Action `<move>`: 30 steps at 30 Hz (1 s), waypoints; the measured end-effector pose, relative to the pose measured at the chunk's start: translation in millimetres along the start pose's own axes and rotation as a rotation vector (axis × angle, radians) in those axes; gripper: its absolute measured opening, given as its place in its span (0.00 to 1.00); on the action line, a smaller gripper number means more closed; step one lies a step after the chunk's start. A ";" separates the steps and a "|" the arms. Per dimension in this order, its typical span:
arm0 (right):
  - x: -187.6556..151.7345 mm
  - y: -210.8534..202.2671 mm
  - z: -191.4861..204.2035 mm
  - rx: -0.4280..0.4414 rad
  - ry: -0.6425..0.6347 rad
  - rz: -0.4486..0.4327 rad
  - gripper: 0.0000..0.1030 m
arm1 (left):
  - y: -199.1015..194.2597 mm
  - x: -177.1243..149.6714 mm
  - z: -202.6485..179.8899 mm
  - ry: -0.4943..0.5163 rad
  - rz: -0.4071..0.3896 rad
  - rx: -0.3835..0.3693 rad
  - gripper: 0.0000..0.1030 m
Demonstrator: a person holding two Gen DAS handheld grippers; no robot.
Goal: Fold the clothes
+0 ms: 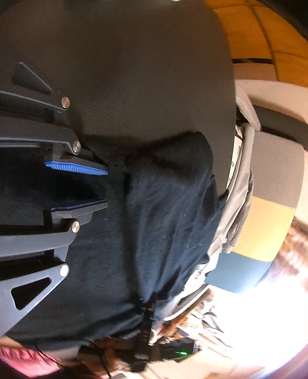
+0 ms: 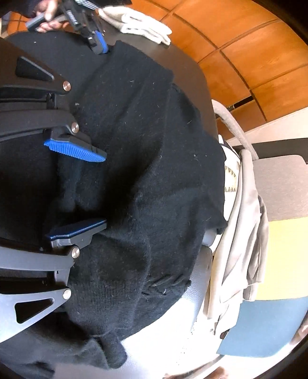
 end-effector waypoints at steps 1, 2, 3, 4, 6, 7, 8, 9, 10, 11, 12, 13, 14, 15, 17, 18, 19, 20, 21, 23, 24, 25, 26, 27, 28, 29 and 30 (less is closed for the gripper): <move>-3.0 -1.8 2.8 0.006 0.009 0.002 0.52 | -1.9 -1.1 -0.2 0.011 0.001 0.007 0.20; -4.4 -6.9 4.8 -0.001 0.021 -0.006 0.52 | -3.2 -1.6 0.0 0.019 0.002 0.012 0.20; -5.8 -13.6 6.1 -0.003 0.040 -0.018 0.52 | -3.1 0.1 0.9 0.016 0.007 0.017 0.20; -6.8 -27.2 4.4 0.018 0.086 -0.050 0.52 | -5.3 1.3 -0.3 0.018 0.014 0.033 0.20; -9.5 -67.3 -4.4 0.088 0.195 -0.153 0.53 | -10.7 3.2 -1.4 -0.012 0.030 0.045 0.20; -14.4 -88.0 -14.0 0.078 0.235 -0.187 0.53 | -14.8 4.4 -2.7 -0.047 0.031 0.034 0.22; -23.2 -110.8 -28.5 0.060 0.278 -0.225 0.53 | -20.3 6.6 -6.1 -0.058 0.018 0.029 0.22; -35.4 -136.8 -49.8 0.027 0.327 -0.269 0.53 | -25.4 8.9 -10.9 -0.050 0.005 0.027 0.23; -46.3 -154.2 -71.1 -0.023 0.360 -0.289 0.53 | -30.3 10.2 -17.3 -0.039 -0.007 0.022 0.23; -57.2 -169.7 -91.0 -0.072 0.388 -0.303 0.53 | -32.4 10.7 -24.0 -0.040 -0.010 0.009 0.23; -67.6 -179.0 -107.0 -0.116 0.405 -0.297 0.53 | -32.7 11.9 -34.4 -0.042 -0.009 -0.012 0.24; -78.1 -188.4 -123.0 -0.161 0.422 -0.291 0.53 | -33.2 12.9 -44.4 -0.043 -0.007 -0.032 0.24; -87.8 -196.4 -137.0 -0.198 0.437 -0.284 0.51 | -33.2 14.0 -54.6 -0.038 -0.001 -0.053 0.24; -95.0 -199.6 -145.1 -0.214 0.448 -0.273 0.48 | -29.4 17.6 -71.3 -0.033 0.011 -0.089 0.24; -108.4 -205.0 -159.5 -0.237 0.473 -0.255 0.47 | -21.7 26.5 -108.7 -0.024 0.031 -0.189 0.24; -111.8 -204.2 -160.0 -0.222 0.492 -0.257 0.47 | -17.0 31.6 -129.7 -0.017 0.044 -0.244 0.27; -115.7 -203.4 -158.3 -0.207 0.507 -0.260 0.47 | -8.6 36.8 -154.7 -0.003 0.067 -0.292 0.28; -119.7 -202.5 -156.7 -0.193 0.522 -0.264 0.47 | -0.1 41.5 -180.3 0.009 0.091 -0.344 0.28; -124.0 -201.4 -154.6 -0.176 0.536 -0.268 0.47 | 9.1 44.3 -208.3 0.018 0.125 -0.413 0.30; -135.0 -198.3 -147.5 -0.136 0.555 -0.278 0.47 | 30.4 45.7 -266.8 0.025 0.237 -0.547 0.31; -140.7 -198.5 -143.4 -0.123 0.554 -0.286 0.48 | 42.1 42.8 -294.3 0.031 0.301 -0.592 0.31; -146.5 -198.7 -139.2 -0.111 0.554 -0.293 0.50 | 54.0 40.7 -320.2 0.040 0.350 -0.630 0.32; -151.8 -198.6 -135.5 -0.102 0.553 -0.299 0.55 | 66.0 39.0 -345.0 0.053 0.393 -0.659 0.32; -155.9 -197.7 -133.6 -0.102 0.552 -0.301 0.57 | 79.1 37.8 -366.5 0.081 0.415 -0.658 0.35; -159.7 -197.5 -131.8 -0.096 0.552 -0.303 0.57 | 92.3 36.2 -386.0 0.104 0.438 -0.655 0.36; -163.0 -197.3 -130.1 -0.089 0.552 -0.304 0.57 | 106.1 33.2 -398.6 0.111 0.469 -0.644 0.37; -164.7 -197.1 -128.9 -0.083 0.551 -0.305 0.58 | 119.8 30.1 -411.1 0.117 0.499 -0.634 0.38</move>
Point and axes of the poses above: each gripper's, at about its wrist camera, not at the fingertips, and y roughly the way its jaws point, z to its left, x to its top, the point moved 6 cm from there along y, roughly the way its jaws point, and after that the axes turned 8 degrees about -z, right-handed, at the moved point
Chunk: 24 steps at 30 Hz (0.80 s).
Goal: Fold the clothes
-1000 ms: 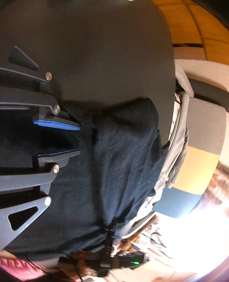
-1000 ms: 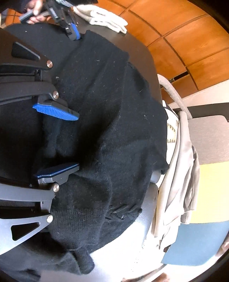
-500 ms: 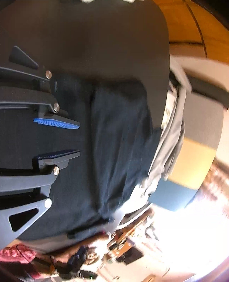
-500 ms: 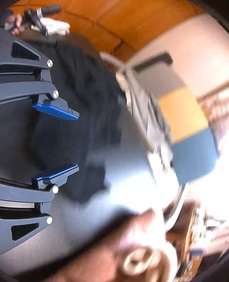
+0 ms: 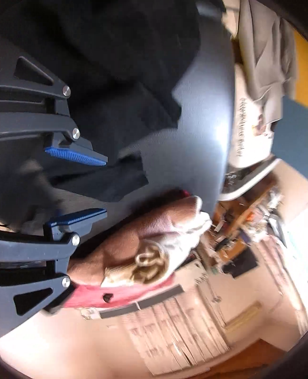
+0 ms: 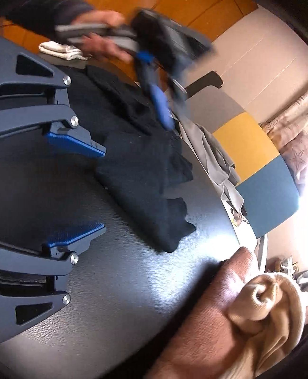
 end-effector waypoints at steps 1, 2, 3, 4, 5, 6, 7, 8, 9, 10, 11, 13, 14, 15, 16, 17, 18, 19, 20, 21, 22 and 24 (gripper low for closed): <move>-2.1 -0.4 0.1 0.006 0.000 0.001 0.58 | 16.5 5.5 -1.1 -0.010 0.029 0.007 0.38; -3.8 -0.9 0.4 0.012 -0.002 0.001 0.58 | 30.1 9.0 1.2 -0.034 0.053 0.012 0.38; -4.5 -1.6 1.1 0.020 -0.009 0.000 0.59 | 45.2 13.2 6.0 -0.056 0.079 0.027 0.38; -5.1 -2.4 2.0 0.028 -0.015 -0.003 0.59 | 53.0 14.3 10.7 -0.058 0.088 0.056 0.38; -5.2 -3.4 3.1 0.039 -0.020 -0.006 0.60 | 60.6 15.5 15.4 -0.060 0.097 0.085 0.38; -5.2 -4.0 4.1 0.048 -0.025 -0.009 0.61 | 67.9 16.4 19.5 -0.061 0.107 0.111 0.38; -5.0 -3.3 5.0 0.052 -0.033 -0.007 0.61 | 74.0 16.3 21.5 -0.056 0.125 0.127 0.38; -4.2 -1.8 5.8 0.056 -0.040 -0.005 0.61 | 80.0 16.0 23.0 -0.052 0.142 0.139 0.38; -3.9 -0.4 6.9 0.065 -0.041 -0.005 0.61 | 85.0 15.2 22.0 -0.048 0.155 0.134 0.38; -3.6 1.1 7.9 0.074 -0.042 -0.004 0.62 | 88.5 15.9 18.7 -0.032 0.163 0.125 0.39; -3.5 2.6 8.9 0.080 -0.044 -0.004 0.62 | 91.3 16.5 16.1 -0.017 0.172 0.125 0.39; -5.2 6.8 9.8 0.082 -0.045 0.003 0.62 | 98.6 18.9 11.8 -0.001 0.186 0.127 0.40; -6.4 8.9 10.3 0.084 -0.043 0.007 0.62 | 101.5 20.2 10.7 -0.003 0.189 0.118 0.41; -8.0 10.7 10.5 0.085 -0.040 0.011 0.62 | 104.3 21.5 9.7 -0.003 0.192 0.111 0.42; -9.3 12.0 10.5 0.083 -0.039 0.015 0.62 | 106.6 23.0 9.1 0.002 0.196 0.111 0.40; -10.6 12.9 10.3 0.080 -0.035 0.018 0.64 | 108.2 23.5 8.1 0.011 0.202 0.113 0.39; -11.9 13.8 10.0 0.078 -0.031 0.021 0.64 | 108.9 22.3 7.6 0.031 0.214 0.128 0.27; -13.2 14.4 9.8 0.075 -0.028 0.025 0.64 | 109.6 21.2 7.2 0.050 0.225 0.143 0.02; -14.4 14.1 10.1 0.070 -0.027 0.028 0.64 | 109.3 20.3 6.7 0.069 0.233 0.156 0.04; -14.5 13.8 10.6 0.065 -0.028 0.028 0.64 | 105.4 20.4 5.7 0.083 0.226 0.163 0.03; -13.8 12.7 12.4 0.064 -0.034 0.024 0.64 | 99.5 22.0 4.2 0.093 0.210 0.163 0.03; -12.9 9.8 23.3 0.094 -0.059 0.022 0.64 | 73.1 36.4 -2.9 0.081 0.123 0.112 0.03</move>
Point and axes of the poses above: each gripper's, at about its wrist camera, not at the fingertips, and y roughly the way its jaws point, z to its left, x to its top, the point moved 6 cm from there along y, roughly the way its jaws point, and after that the axes turned 8 degrees about -z, right-handed, at the moved point
